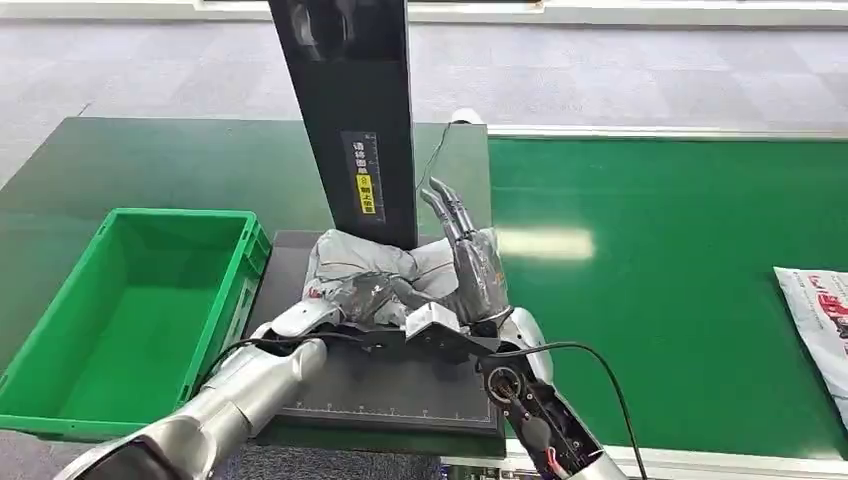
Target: Moved the parcel from conveyor to table for the left to box.
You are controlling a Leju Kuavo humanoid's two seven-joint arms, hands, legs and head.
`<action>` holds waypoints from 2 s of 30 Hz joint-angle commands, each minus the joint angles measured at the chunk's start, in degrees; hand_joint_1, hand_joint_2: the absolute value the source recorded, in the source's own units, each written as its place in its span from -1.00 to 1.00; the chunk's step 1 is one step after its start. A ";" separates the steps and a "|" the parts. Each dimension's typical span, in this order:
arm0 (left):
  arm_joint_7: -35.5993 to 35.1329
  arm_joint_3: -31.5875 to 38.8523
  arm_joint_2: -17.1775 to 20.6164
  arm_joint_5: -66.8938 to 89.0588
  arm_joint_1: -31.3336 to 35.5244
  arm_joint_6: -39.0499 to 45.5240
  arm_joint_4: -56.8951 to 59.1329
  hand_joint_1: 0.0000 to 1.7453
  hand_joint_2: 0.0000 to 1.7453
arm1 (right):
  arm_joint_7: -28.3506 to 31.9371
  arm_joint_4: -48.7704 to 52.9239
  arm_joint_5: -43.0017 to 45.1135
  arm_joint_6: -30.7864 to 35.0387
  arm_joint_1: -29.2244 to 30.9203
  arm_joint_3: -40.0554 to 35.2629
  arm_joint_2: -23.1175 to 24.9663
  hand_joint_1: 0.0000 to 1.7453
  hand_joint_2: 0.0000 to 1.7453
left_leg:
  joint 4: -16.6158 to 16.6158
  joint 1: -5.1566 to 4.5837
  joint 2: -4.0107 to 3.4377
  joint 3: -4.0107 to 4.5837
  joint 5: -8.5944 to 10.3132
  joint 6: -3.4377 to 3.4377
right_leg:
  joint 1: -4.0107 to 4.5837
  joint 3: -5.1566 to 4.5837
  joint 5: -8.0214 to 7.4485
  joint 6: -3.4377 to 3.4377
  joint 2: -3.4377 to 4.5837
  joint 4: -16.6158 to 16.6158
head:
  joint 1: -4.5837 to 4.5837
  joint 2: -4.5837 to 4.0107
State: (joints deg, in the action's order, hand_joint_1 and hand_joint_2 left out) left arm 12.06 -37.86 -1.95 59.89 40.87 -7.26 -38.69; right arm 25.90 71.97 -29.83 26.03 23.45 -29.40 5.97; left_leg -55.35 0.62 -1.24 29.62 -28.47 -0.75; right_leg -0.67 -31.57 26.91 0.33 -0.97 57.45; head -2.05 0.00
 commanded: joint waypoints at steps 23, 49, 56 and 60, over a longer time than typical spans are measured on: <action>-4.97 15.77 11.23 6.26 -17.69 32.20 -32.58 1.00 1.00 | 2.64 3.98 4.89 0.87 -6.42 5.44 -1.52 -1.00 1.00 | 0.07 0.02 -0.10 0.49 0.02 0.02 | 0.04 -0.57 -0.06 -0.03 0.22 -0.07 | 0.00 0.00; -17.09 42.00 10.20 10.32 -19.62 23.33 -33.53 1.00 1.00 | 0.76 7.93 1.50 0.79 -9.73 8.27 -1.36 -1.00 1.00 | 0.00 0.01 0.03 0.65 0.04 0.03 | 0.07 -0.70 -0.02 -0.01 0.08 0.00 | 0.00 0.00; -16.38 49.89 9.72 9.80 -22.14 22.73 -34.51 1.00 1.00 | 0.02 7.87 -0.31 -0.66 -9.44 8.19 -0.85 -1.00 1.00 | 0.05 0.02 -0.11 0.61 0.03 0.01 | 0.07 -0.71 -0.03 -0.04 0.20 -0.01 | 0.00 0.00; -16.82 52.76 8.53 10.57 -25.75 24.15 -39.31 1.00 1.00 | -0.77 8.35 -1.57 -0.85 -9.65 8.04 -0.90 -1.00 1.00 | 0.06 0.03 -0.17 0.61 0.01 0.05 | 0.09 -0.70 -0.06 -0.02 0.31 -0.06 | 0.00 0.00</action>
State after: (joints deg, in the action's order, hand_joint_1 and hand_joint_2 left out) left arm -5.16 7.45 8.87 70.51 19.61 14.83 -74.07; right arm 26.23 80.35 -30.12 25.68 13.21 -22.21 4.85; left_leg -55.34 0.64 -1.35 30.24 -28.47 -0.76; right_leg -0.59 -32.25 26.93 0.31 -0.88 57.48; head -2.05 0.00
